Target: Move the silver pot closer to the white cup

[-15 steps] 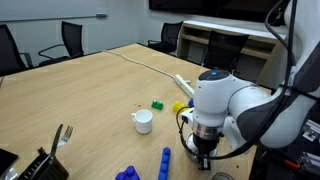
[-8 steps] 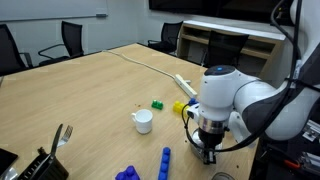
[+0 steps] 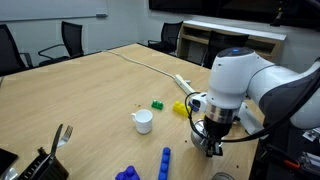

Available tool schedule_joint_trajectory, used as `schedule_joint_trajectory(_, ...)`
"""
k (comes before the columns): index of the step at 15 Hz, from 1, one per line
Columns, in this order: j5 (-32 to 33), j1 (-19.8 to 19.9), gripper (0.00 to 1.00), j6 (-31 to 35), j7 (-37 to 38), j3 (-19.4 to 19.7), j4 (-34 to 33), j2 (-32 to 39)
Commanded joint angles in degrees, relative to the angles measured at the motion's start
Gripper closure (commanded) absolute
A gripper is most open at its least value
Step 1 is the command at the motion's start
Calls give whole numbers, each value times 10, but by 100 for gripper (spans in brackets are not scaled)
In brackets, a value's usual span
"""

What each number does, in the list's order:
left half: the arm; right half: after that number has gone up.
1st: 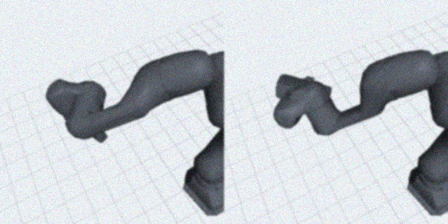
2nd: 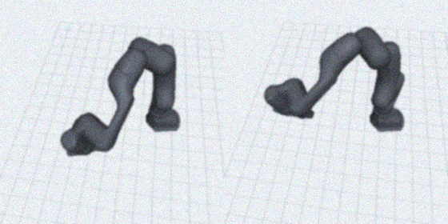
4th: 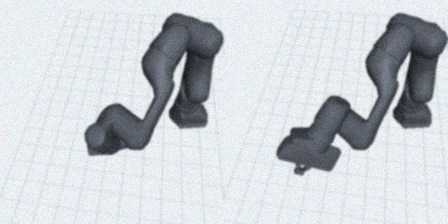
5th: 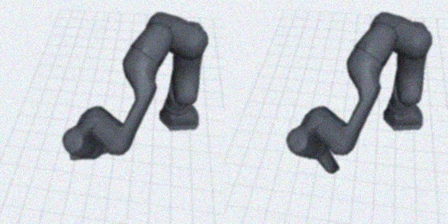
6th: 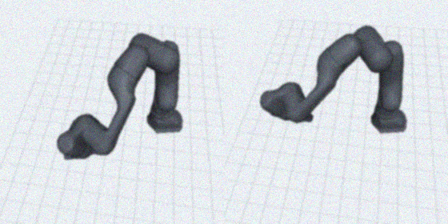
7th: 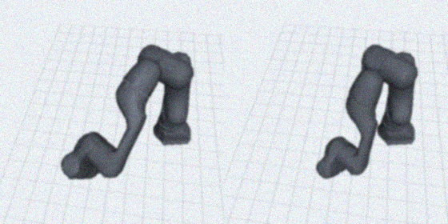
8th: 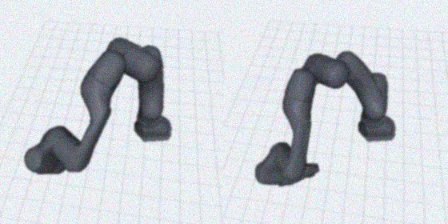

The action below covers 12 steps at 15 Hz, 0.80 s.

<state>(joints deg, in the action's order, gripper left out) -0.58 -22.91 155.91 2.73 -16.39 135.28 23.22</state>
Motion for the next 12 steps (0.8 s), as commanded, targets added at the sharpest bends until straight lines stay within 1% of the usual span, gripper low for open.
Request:
schedule_joint_trajectory(1,-11,32,98,-44,-46,-30,1,-29)
schedule_joint_trajectory(5,-16,59,98,-104,-119,-46,-32,-37)
schedule_joint_trajectory(8,-6,68,98,-160,-169,-42,-72,-30)
schedule_joint_trajectory(12,11,73,98,-211,-231,-36,-116,-15)
